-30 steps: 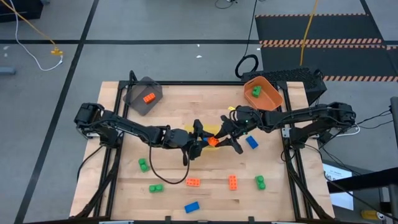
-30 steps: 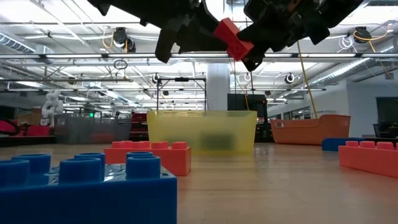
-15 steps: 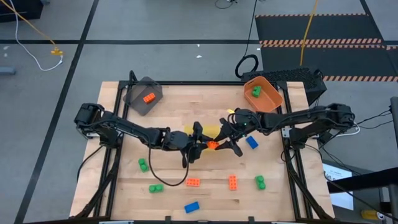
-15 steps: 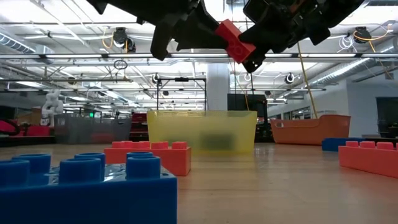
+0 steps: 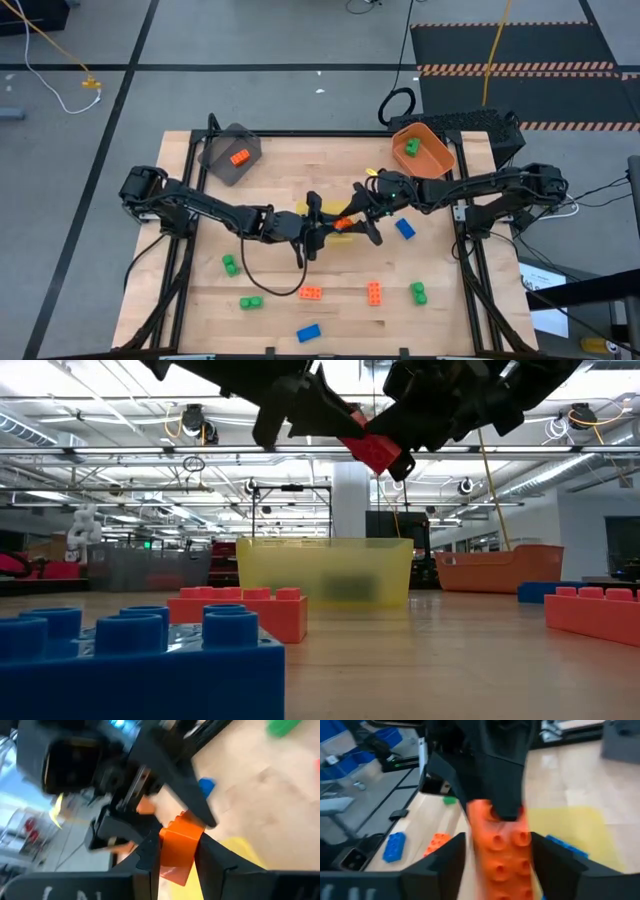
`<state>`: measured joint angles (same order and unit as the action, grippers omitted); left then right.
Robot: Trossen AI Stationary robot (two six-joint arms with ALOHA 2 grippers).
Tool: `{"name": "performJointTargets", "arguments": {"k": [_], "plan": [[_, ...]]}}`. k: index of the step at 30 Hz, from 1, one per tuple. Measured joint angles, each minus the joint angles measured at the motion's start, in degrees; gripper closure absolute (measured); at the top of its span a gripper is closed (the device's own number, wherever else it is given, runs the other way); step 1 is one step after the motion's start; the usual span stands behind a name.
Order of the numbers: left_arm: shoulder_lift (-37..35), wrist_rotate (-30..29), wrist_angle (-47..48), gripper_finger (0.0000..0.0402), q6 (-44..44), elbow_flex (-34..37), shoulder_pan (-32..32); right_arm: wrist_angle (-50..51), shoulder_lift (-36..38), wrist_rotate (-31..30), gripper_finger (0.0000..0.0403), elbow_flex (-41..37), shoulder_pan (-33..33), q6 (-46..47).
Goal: Sort & place blocks by color
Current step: Put the orange game piece into the black bin
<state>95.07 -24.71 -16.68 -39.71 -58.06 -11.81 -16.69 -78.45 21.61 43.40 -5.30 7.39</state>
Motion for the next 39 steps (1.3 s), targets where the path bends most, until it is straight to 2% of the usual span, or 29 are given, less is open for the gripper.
{"name": "performJointTargets", "arguments": {"k": [6,18,22,34,39], "plan": [[-0.57,-7.75,0.7,0.0312,-1.12,-0.02,0.08,-1.21,0.03,-2.03,0.0151,-0.01,-0.11,-1.19],[-6.75,-17.09,15.42,0.031,6.08,0.04,3.63,-0.4,0.36,-3.01,0.0145,0.02,-1.29,-0.83],[-9.44,-26.54,18.1,0.0311,8.46,-0.08,5.75,2.05,1.37,-1.24,0.0145,-0.22,-1.1,-1.68],[-16.57,-25.81,34.03,0.0315,19.72,-0.01,14.61,3.59,3.69,-3.24,0.0145,-0.15,-2.14,-2.5],[-17.64,-25.62,42.54,0.0315,30.72,0.0,21.02,3.69,3.69,-3.59,0.0145,-0.15,-2.28,-3.21]]}}
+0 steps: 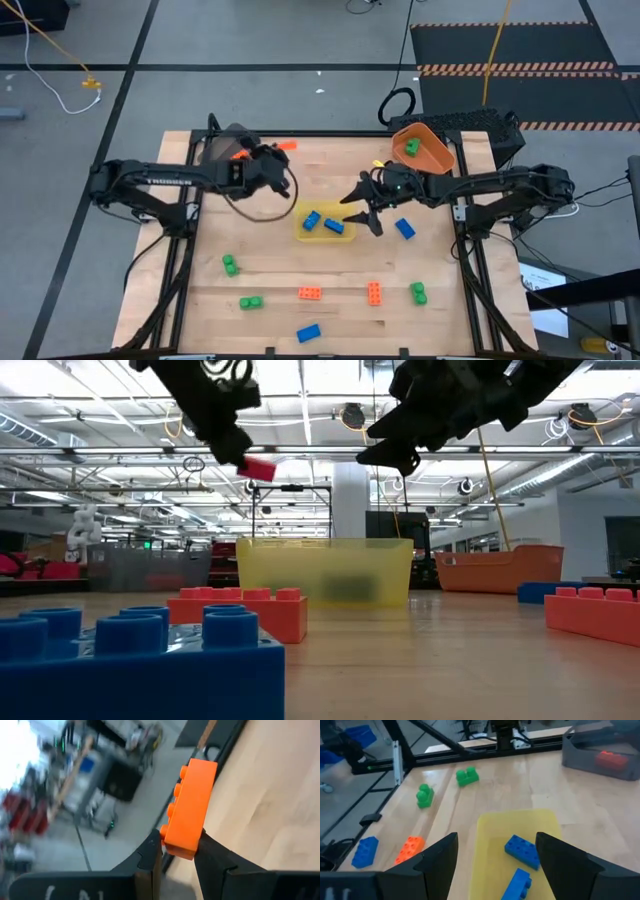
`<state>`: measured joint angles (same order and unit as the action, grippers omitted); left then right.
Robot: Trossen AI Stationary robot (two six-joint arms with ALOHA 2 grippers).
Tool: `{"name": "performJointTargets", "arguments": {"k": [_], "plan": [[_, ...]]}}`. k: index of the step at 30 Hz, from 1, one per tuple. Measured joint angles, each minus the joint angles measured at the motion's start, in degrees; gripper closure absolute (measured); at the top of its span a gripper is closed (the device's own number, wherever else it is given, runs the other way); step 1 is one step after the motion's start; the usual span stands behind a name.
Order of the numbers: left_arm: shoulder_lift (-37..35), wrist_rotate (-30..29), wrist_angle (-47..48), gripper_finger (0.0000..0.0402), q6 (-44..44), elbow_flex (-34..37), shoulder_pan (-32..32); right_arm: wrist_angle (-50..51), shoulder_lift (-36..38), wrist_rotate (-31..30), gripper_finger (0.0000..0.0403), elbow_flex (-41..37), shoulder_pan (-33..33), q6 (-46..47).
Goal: Sort & place blocks by color
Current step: Put the orange game piece into the black bin, then put the blue game piece into the yellow bin
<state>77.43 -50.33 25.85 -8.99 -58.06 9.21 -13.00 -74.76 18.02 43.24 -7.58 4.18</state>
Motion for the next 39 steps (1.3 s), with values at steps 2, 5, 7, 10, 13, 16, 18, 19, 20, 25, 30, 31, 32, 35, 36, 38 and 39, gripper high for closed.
{"name": "performJointTargets", "arguments": {"k": [2,5,7,10,13,16,18,19,20,25,30,31,32,35,36,38,39], "plan": [[0.02,0.22,5.22,0.0315,5.58,0.0,3.18,-0.03,0.0,0.0,0.0145,-0.08,0.05,-0.57],[0.02,4.2,10.53,0.0315,13.16,0.0,8.37,0.01,0.01,-0.08,0.0145,-1.25,-0.31,-1.89],[0.17,8.84,12.77,0.0315,17.4,0.0,11.87,0.05,-0.02,-0.24,0.0145,-2.17,-0.76,-2.21],[-0.01,11.6,15.92,0.0315,22.21,0.0,16.61,-0.1,0.0,-0.26,0.0145,-3.46,-1.42,-1.78],[-0.07,12.21,20.03,0.0315,24.6,0.0,20.52,0.09,0.0,-0.26,0.0145,-4.93,-1.74,-1.48],[0.2,13.72,23.75,0.0315,29.25,0.0,24.35,-0.02,0.0,-0.22,0.0145,-5.75,-1.95,-1.29],[0.24,15.68,25.91,0.0315,31.72,0.0,26.51,0.02,0.0,-0.22,0.0145,-5.92,-1.98,-1.22],[0.24,16.13,26.64,0.0315,32.17,0.0,27.37,-0.05,0.0,-0.22,0.0144,-5.92,-1.98,-1.22],[0.24,16.29,27.31,0.0315,32.3,0.0,28.06,-0.2,0.0,-0.2,0.0145,-5.92,-1.98,-1.22],[0.24,16.84,28.49,0.0298,30.45,0.0,29.9,-0.49,0.22,-0.17,0.0144,-5.92,-1.98,-0.35],[0.24,19.99,28.49,0.0223,27.56,0.0,30.61,-0.45,0.22,0.05,0.0145,-5.92,-1.98,-0.33],[0.24,20.2,28.49,0.0205,27.61,0.0,30.62,-0.45,0.22,0.05,0.0145,-5.92,-1.98,-0.33],[0.24,20.34,28.5,0.0188,27.72,0.0,30.62,-0.37,0.22,0.05,0.0145,-5.92,-1.98,-0.33],[0.24,20.41,28.63,0.0138,27.76,0.0,30.6,-0.28,0.22,0.05,0.0145,-5.92,-1.98,-0.33],[0.24,20.76,28.63,0.0124,27.73,0.0,30.62,-0.2,0.22,0.07,0.0145,-5.92,-1.98,-0.33],[0.24,22.67,28.03,0.0097,27.58,0.0,30.39,0.03,0.22,0.07,0.0145,-5.92,-1.98,-0.33],[0.24,23.93,27.59,0.0087,27.62,0.0,30.08,0.05,0.22,0.07,0.0145,-5.92,-1.98,-0.33]]}}
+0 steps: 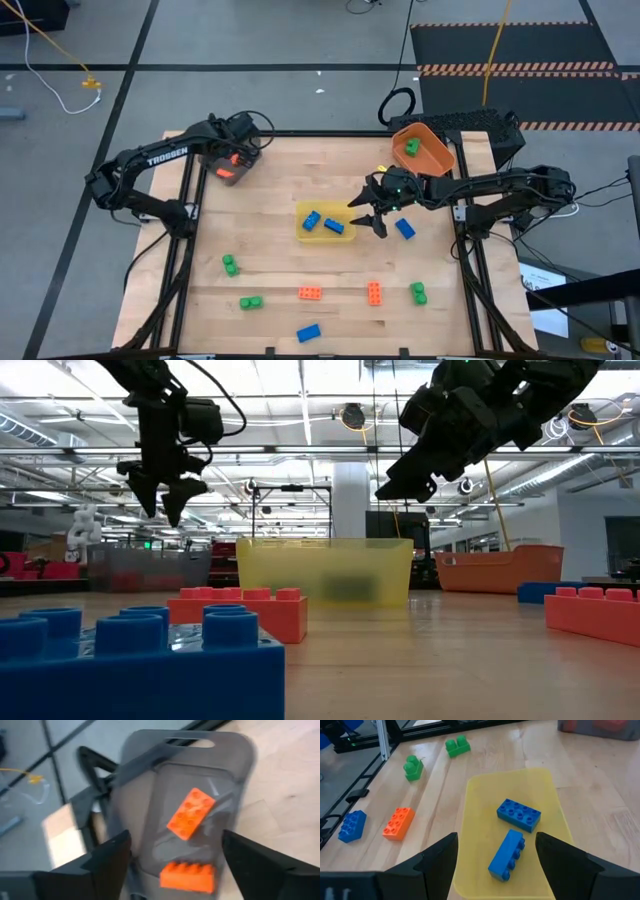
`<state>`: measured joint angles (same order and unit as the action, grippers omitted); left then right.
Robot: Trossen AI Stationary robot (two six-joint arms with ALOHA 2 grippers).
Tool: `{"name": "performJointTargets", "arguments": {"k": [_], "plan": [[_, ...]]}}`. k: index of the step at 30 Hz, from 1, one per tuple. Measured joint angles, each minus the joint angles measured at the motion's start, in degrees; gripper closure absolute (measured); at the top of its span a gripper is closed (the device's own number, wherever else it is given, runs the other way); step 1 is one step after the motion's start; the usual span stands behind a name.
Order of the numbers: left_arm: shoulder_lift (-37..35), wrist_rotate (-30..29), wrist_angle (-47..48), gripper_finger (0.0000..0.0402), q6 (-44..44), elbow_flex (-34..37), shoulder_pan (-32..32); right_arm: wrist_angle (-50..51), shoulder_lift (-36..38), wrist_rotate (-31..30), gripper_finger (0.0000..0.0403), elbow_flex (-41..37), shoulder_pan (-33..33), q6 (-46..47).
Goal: Sort & place blocks by color
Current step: Put the blue game piece into the yellow bin
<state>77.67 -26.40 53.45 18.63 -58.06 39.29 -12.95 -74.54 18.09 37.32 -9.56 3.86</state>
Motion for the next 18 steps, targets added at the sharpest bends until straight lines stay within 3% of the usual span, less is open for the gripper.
{"name": "performJointTargets", "arguments": {"k": [6,12,15,18], "plan": [[-0.95,5.27,-2.77,0.0067,-0.08,-0.38,-4.94,-0.15,0.0,0.01,0.0145,0.0,0.0,3.11],[-3.27,15.63,-8.64,0.0103,-0.79,-3.04,-12.54,-6.42,0.0,0.01,0.0145,0.0,-0.15,7.42],[-4.64,21.65,-16.36,0.0123,-1.01,-3.03,-18.02,-7.95,0.0,0.04,0.0145,0.0,-0.89,7.92],[-4.77,23.86,-24.54,0.0141,-2.99,-2.57,-24.28,-6.27,0.0,-0.04,0.0145,0.0,-1.33,7.87]]}}
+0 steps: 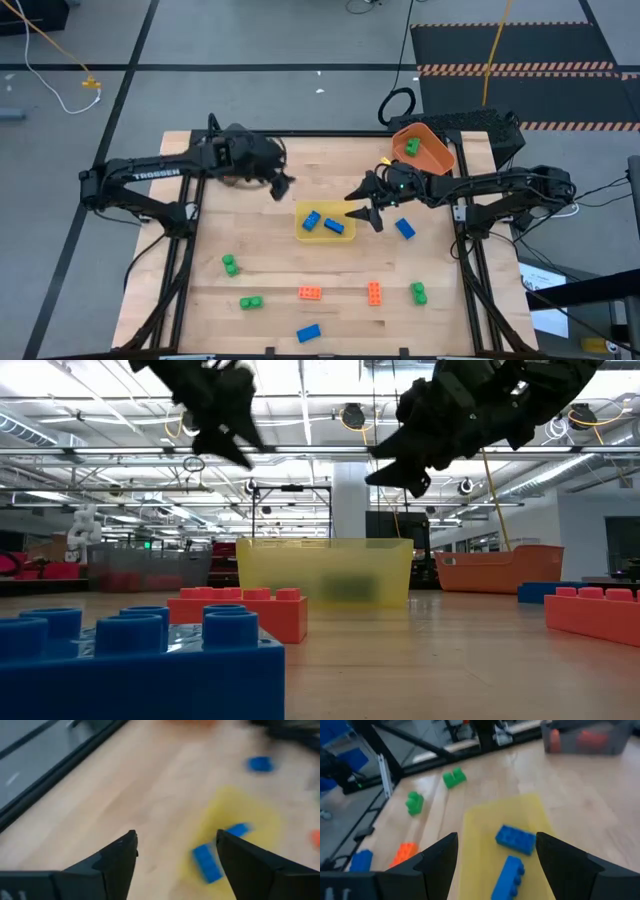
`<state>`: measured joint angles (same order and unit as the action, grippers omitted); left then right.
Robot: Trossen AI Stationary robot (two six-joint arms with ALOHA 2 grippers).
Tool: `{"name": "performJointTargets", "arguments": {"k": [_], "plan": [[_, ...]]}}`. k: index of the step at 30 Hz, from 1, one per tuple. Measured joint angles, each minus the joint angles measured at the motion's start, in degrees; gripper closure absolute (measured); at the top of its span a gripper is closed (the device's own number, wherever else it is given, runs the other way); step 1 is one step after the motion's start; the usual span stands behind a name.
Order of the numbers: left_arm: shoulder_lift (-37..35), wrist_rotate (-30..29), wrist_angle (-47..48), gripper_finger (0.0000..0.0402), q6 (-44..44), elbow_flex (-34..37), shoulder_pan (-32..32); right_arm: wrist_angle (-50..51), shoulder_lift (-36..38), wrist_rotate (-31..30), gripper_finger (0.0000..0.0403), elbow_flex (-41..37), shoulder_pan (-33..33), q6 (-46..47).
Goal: Sort & place blocks by color
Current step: Put the blue game piece into the yellow bin
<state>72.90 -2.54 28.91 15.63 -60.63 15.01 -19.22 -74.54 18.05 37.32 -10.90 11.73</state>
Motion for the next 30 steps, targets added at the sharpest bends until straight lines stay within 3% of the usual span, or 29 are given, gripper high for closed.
{"name": "performJointTargets", "arguments": {"k": [11,15,22,30], "plan": [[0.22,1.04,-28.64,0.0179,0.12,6.69,-18.03,13.44,13.08,-4.04,0.0145,0.0,5.97,1.23],[0.24,-0.17,-34.73,0.0187,0.99,7.29,-23.57,20.3,18.59,-10.4,0.0145,0.02,11.61,1.15],[1.0,-8.25,-34.12,0.0204,1.51,7.29,-30.38,39.48,24.99,-23.93,0.0145,0.02,19.5,4.79],[1.03,-12.84,-30.57,0.0219,0.83,7.29,-33.63,56.9,26.38,-27.1,0.0145,0.04,25.17,13.09]]}}
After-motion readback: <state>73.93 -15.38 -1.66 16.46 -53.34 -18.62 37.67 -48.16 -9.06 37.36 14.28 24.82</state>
